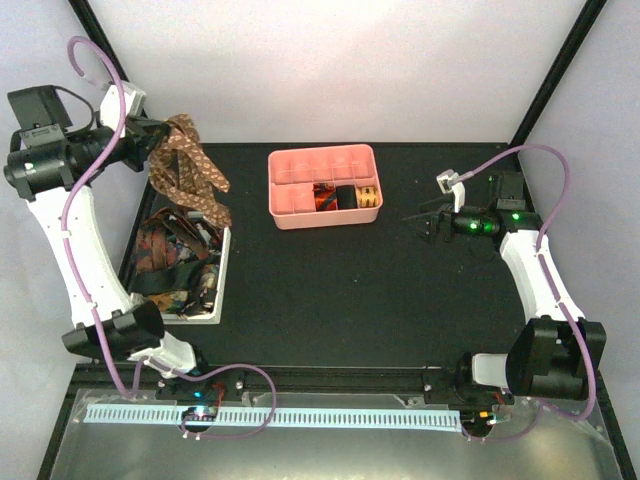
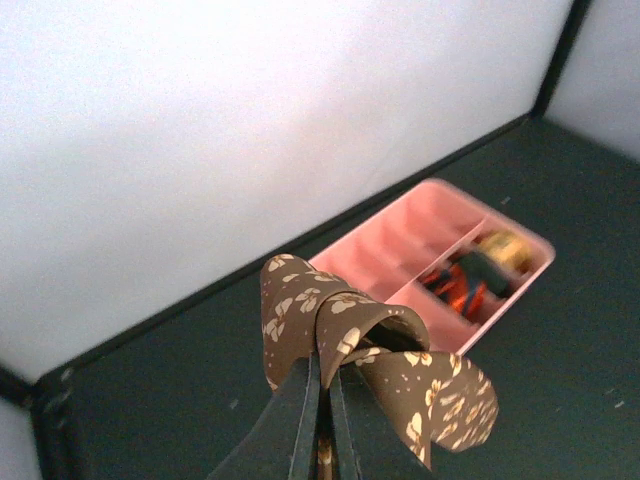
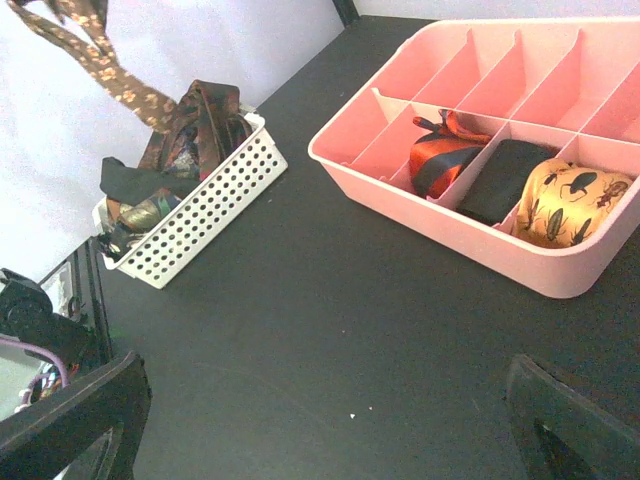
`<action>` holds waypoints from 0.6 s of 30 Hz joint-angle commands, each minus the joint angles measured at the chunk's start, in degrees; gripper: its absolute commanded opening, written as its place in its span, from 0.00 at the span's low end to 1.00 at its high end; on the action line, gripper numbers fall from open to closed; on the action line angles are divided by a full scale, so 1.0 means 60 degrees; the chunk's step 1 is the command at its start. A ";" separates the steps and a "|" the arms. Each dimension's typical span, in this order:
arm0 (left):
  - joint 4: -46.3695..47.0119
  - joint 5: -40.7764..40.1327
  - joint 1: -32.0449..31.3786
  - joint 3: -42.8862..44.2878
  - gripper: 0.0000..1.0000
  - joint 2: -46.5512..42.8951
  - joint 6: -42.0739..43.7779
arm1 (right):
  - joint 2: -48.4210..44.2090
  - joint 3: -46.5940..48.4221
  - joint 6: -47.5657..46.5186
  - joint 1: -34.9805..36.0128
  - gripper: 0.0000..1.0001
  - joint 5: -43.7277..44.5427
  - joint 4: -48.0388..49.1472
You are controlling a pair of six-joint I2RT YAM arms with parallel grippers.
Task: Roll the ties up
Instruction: Pick up the tie from the tie pile, then put down the tie at the center of the board.
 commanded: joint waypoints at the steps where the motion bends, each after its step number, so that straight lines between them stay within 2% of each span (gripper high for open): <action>1: 0.0296 0.1182 -0.1436 -0.0193 0.02 -0.0601 -0.0722 | -0.0169 0.0286 -0.0077 -0.0025 1.00 -0.0306 0.0015; 6: 0.0696 0.0395 -0.4046 -0.1299 0.02 -0.1219 -0.0494 | -0.0210 0.0268 -0.0059 -0.0012 1.00 -0.0251 0.0028; 12: 0.1656 -0.1506 -0.7011 -0.2738 0.02 -0.1665 -0.0407 | -0.0189 0.0306 0.0030 -0.0039 0.99 -0.0139 0.0092; 13: 0.1768 -0.2059 -0.7601 -0.2961 0.02 -0.1679 -0.0293 | -0.0174 0.0322 0.0058 -0.0063 1.00 -0.0121 0.0114; 18: 0.3228 -0.6453 -0.9722 -0.4441 0.02 -0.2039 0.0263 | -0.0097 0.0416 0.0037 -0.0177 1.00 -0.0082 0.0008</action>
